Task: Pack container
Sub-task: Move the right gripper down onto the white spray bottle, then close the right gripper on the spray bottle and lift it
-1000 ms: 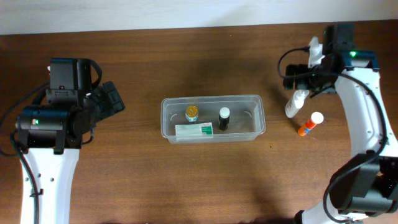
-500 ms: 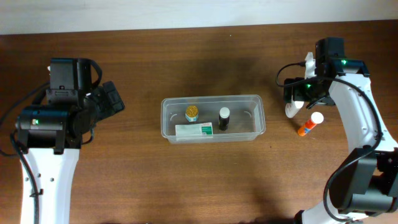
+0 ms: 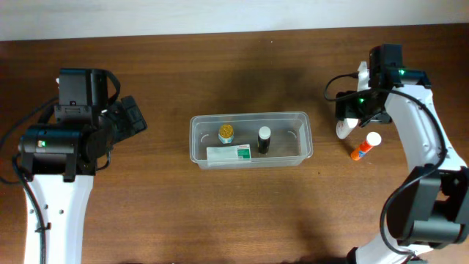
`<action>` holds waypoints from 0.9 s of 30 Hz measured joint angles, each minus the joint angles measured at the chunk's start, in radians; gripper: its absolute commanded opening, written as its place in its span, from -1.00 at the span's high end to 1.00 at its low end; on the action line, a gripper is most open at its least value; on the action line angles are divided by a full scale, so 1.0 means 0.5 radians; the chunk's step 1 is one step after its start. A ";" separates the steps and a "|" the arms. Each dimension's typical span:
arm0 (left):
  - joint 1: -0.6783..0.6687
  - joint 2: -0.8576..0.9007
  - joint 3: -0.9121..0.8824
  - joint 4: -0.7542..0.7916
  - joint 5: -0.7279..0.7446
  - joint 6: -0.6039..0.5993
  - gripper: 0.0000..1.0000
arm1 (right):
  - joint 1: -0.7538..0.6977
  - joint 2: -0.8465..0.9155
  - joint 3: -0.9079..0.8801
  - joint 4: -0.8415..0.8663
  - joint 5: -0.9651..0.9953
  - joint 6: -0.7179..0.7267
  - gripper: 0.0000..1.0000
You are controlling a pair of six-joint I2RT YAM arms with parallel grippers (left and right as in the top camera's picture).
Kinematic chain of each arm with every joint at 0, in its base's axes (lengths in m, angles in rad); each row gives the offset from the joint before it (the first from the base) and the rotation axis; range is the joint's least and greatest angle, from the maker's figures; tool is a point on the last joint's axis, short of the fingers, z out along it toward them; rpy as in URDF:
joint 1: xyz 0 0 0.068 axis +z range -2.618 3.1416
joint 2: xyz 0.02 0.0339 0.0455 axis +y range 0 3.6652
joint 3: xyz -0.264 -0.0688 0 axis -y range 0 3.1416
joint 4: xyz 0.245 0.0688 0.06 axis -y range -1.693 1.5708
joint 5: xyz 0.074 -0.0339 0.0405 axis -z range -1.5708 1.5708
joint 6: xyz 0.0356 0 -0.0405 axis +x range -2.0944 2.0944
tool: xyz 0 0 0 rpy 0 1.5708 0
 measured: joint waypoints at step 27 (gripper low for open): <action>0.000 0.000 0.000 0.000 0.000 0.000 -0.99 | 0.000 0.044 -0.001 0.094 0.002 0.013 0.05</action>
